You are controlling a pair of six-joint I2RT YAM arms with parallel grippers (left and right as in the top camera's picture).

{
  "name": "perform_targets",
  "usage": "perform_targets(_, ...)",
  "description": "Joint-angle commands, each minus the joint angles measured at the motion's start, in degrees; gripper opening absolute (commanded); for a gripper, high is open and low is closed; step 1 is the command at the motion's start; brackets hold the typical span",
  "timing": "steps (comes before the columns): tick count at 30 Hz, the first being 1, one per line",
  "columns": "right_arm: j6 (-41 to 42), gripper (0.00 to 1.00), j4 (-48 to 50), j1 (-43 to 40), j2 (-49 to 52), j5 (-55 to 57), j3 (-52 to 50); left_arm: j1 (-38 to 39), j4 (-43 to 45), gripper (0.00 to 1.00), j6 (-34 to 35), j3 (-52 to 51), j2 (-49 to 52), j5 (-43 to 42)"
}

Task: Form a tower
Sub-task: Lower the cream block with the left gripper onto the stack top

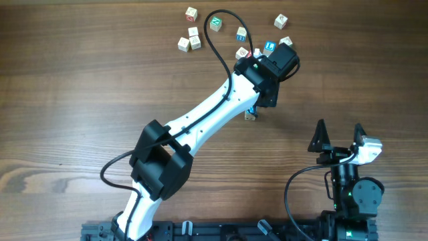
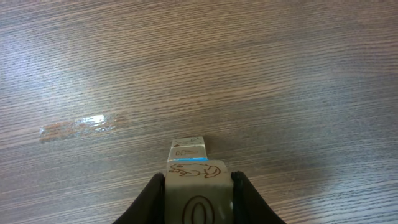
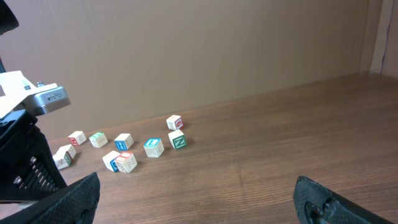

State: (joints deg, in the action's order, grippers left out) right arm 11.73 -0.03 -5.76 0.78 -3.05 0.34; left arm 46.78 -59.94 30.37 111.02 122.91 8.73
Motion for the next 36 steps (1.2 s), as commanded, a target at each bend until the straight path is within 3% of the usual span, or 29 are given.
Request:
perform_targets(1,0.3,1.0,0.2,0.2,-0.3,-0.9,0.0,0.0,1.2,0.21,1.7,-0.5,-0.3,0.8)
perform_targets(22,0.3,1.0,0.2,0.2,-0.3,-0.9,0.0,0.3,4.6,0.17,3.6,-4.3,-0.2,0.8)
perform_targets(36,0.3,1.0,0.2,0.2,-0.3,-0.9,0.0,0.3,2.9,0.21,3.6,-4.3,-0.2,0.7)
